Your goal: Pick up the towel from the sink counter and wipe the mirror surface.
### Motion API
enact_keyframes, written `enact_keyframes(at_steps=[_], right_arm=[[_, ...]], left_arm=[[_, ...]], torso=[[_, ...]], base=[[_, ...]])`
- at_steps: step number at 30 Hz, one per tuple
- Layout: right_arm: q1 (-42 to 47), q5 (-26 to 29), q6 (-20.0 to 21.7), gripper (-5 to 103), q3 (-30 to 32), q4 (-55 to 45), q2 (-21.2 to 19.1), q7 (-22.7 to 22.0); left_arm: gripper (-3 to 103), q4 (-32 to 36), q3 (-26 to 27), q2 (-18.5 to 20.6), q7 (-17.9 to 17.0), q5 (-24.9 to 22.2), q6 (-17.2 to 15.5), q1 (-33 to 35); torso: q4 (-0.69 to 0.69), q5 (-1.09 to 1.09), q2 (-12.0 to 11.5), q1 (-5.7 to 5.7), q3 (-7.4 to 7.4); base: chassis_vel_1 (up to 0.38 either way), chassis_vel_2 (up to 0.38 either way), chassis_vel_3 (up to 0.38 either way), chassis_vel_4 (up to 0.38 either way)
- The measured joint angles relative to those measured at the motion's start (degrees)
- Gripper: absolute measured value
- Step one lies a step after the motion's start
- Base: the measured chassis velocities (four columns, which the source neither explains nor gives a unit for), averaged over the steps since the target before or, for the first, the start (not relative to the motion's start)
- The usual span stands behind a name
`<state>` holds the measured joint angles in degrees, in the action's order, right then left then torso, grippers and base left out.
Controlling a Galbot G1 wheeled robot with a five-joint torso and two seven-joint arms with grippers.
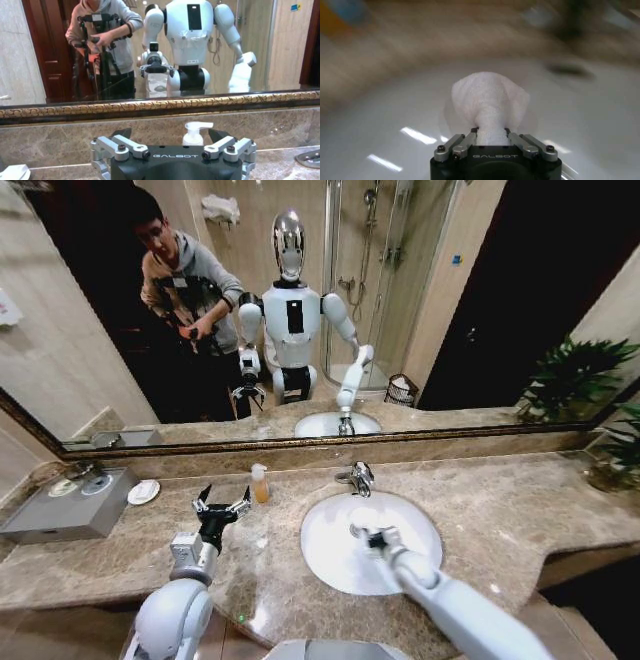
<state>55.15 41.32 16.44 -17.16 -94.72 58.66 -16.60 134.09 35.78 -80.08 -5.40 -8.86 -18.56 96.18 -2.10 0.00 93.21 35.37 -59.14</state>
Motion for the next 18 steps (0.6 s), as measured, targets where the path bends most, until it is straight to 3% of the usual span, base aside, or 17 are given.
enact_keyframes(at_steps=[4,10,13,18], right_arm=[[-1.23,6.71,-1.30,18,-2.84,-5.46,-0.04,-2.76],[2.17,7.66,1.14,18,-0.71,-4.53,-3.51,-5.09],[4.15,6.42,3.44,18,1.12,-2.47,-6.18,-5.91],[6.41,-3.20,3.23,18,7.33,1.73,-12.63,-4.31]], left_arm=[[100,0.00,0.00,0.00,0.00,0.00,0.00,0.00],[100,0.00,0.01,0.00,-0.01,0.00,0.00,0.00],[100,0.00,0.01,0.00,-0.01,0.00,0.00,0.00],[100,0.00,0.00,0.00,0.00,0.00,0.00,0.00]], torso=[[0.04,-0.03,0.00,0.00,0.00],[0.03,0.00,0.00,0.00,0.01],[0.04,0.03,0.00,0.00,0.01],[0.02,0.02,0.00,-0.01,0.01]], base=[[0.000,0.000,0.000,0.000],[0.000,0.000,0.000,0.000],[0.000,0.000,0.000,0.000],[0.000,0.000,0.000,0.000]])
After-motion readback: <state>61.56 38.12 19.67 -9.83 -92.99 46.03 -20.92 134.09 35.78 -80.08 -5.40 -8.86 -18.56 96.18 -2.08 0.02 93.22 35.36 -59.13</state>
